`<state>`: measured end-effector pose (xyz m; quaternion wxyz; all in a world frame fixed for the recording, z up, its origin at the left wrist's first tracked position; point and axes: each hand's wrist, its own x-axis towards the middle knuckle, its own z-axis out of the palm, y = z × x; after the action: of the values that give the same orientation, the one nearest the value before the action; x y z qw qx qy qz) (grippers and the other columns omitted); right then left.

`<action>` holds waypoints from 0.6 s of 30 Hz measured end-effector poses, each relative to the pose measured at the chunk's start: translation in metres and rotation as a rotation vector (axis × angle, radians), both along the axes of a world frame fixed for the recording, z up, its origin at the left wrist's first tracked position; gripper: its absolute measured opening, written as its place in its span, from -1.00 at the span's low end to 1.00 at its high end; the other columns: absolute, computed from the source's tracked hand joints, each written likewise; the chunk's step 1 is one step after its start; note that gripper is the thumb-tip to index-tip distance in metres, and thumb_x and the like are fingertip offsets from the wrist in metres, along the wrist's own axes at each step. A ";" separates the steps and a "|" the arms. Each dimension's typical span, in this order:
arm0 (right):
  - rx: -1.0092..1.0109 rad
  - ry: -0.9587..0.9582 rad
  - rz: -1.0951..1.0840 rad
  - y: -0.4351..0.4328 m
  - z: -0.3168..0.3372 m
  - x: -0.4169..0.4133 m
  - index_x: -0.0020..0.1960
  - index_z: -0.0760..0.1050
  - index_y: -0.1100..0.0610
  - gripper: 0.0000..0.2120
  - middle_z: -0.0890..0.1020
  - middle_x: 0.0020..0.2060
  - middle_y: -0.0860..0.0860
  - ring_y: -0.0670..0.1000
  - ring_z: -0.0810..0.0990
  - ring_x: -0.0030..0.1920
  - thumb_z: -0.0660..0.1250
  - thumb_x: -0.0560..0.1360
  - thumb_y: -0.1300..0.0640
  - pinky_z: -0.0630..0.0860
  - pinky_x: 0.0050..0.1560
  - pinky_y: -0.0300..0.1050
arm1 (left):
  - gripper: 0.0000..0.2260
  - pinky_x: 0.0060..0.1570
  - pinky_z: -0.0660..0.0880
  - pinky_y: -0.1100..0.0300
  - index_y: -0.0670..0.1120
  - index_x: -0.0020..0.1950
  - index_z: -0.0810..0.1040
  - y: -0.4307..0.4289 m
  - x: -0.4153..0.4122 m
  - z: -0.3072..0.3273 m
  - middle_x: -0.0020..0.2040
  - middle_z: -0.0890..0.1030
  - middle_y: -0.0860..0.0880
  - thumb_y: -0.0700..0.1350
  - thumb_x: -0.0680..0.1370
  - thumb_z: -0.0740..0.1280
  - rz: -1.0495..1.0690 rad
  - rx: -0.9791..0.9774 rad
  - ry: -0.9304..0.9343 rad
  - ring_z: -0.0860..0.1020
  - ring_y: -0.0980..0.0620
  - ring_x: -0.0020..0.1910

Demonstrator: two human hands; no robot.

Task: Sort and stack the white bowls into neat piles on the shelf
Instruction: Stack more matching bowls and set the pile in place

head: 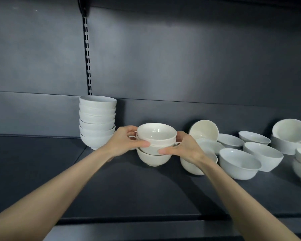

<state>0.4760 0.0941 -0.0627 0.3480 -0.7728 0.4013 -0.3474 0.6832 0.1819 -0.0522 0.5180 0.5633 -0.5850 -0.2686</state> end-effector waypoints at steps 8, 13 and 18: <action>0.054 0.000 0.121 -0.002 0.001 -0.001 0.15 0.56 0.10 -0.36 0.69 0.02 -0.05 -0.04 0.64 0.07 0.66 0.11 0.06 0.57 0.15 -0.05 | -0.65 0.04 0.56 0.28 0.02 0.04 0.58 0.001 -0.003 -0.006 0.00 0.65 0.05 -0.18 0.33 0.56 0.004 -0.018 -0.029 0.61 0.18 0.04; 0.084 0.005 0.120 -0.001 0.004 0.000 0.16 0.55 0.10 -0.26 0.70 0.00 -0.06 -0.04 0.65 0.06 0.67 0.02 0.03 0.56 0.17 -0.02 | -0.63 0.08 0.55 0.27 -0.03 0.10 0.59 -0.001 -0.004 -0.008 0.05 0.66 0.02 -0.21 0.34 0.55 -0.026 -0.033 -0.031 0.60 0.21 0.03; 0.071 -0.006 0.116 -0.001 0.002 0.005 0.15 0.56 0.09 -0.24 0.70 0.00 -0.06 0.00 0.64 0.07 0.68 -0.02 0.03 0.56 0.17 0.04 | -0.64 -0.04 0.55 0.36 -0.04 0.09 0.59 0.001 0.000 -0.008 0.05 0.65 0.01 -0.26 0.35 0.54 -0.046 -0.058 -0.026 0.58 0.33 -0.04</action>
<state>0.4815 0.0928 -0.0611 0.3958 -0.7808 0.3671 -0.3145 0.6831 0.1825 -0.0605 0.5199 0.5378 -0.6123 -0.2560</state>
